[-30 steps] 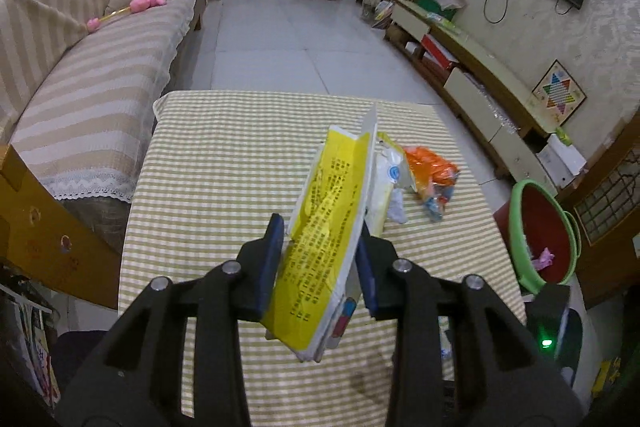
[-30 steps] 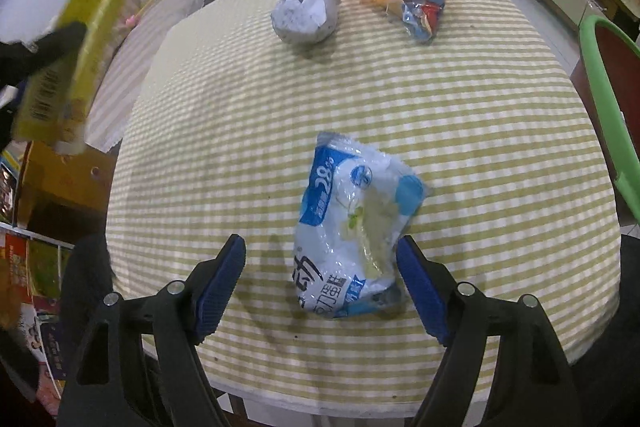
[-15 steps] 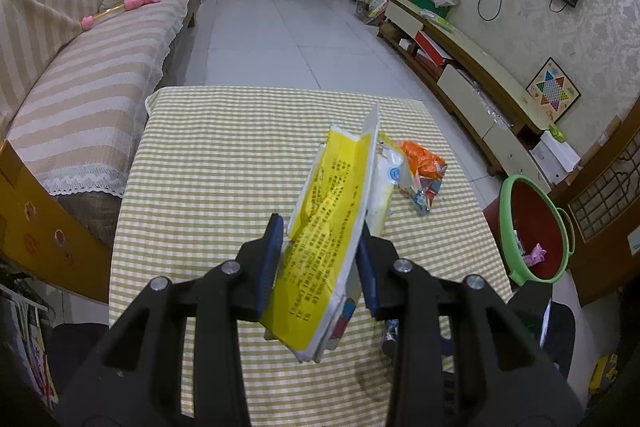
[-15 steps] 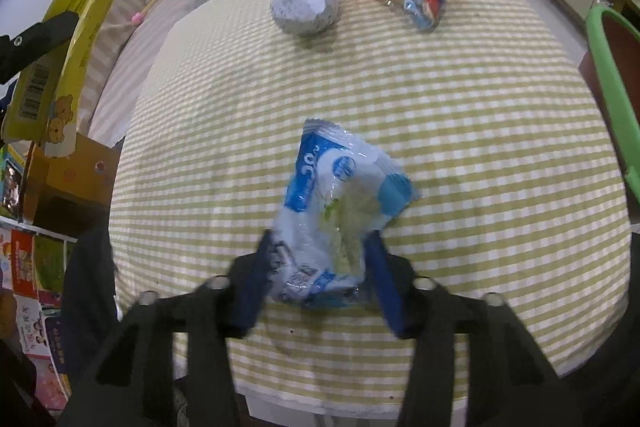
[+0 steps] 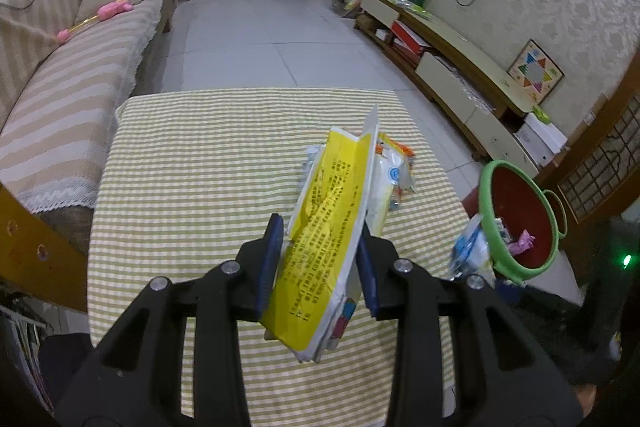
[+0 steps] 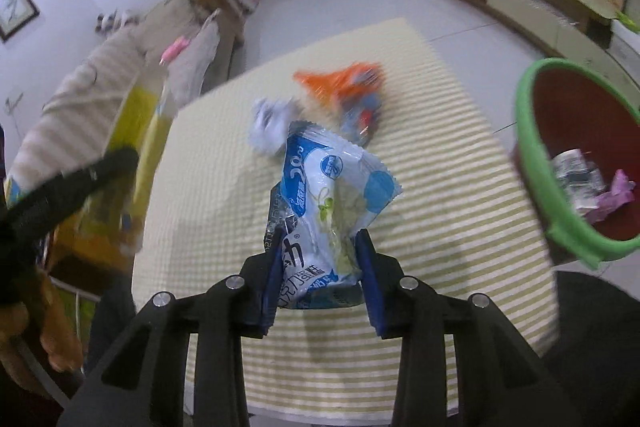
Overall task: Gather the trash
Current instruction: 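Carry the yellow packet and blue-white bag over the bin with both tools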
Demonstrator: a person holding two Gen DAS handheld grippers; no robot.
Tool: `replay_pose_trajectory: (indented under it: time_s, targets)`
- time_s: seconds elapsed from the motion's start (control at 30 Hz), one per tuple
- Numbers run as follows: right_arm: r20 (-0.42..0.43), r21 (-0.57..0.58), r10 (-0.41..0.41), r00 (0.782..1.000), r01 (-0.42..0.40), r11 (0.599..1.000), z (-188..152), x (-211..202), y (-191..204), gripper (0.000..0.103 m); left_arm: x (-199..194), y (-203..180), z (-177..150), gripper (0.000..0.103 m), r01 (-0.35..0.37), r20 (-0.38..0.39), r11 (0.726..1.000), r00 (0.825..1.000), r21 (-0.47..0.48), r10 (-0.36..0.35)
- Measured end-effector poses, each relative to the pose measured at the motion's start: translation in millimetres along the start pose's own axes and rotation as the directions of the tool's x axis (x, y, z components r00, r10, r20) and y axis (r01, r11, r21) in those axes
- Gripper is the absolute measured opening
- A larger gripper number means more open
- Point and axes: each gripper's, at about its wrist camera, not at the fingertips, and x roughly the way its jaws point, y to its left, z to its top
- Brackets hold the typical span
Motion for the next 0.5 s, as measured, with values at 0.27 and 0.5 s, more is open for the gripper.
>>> replay_pose_trajectory:
  time_s: [0.27,0.5]
  targets:
    - [0.062,0.079,-0.04,0.997,0.035,0.996,6.6,-25.9,-35.6,0.034,4.8,-28.1,0.9,0.034,0.035,-0.014,0.998,0.999,0.058,-0.034]
    - [0.074,0.109,-0.055,0.996,0.047,0.993,6.5,-33.2,-55.1,0.034,8.4,-48.3,3.4,0.034,0.058,-0.024,0.993,0.998,0.099,-0.056]
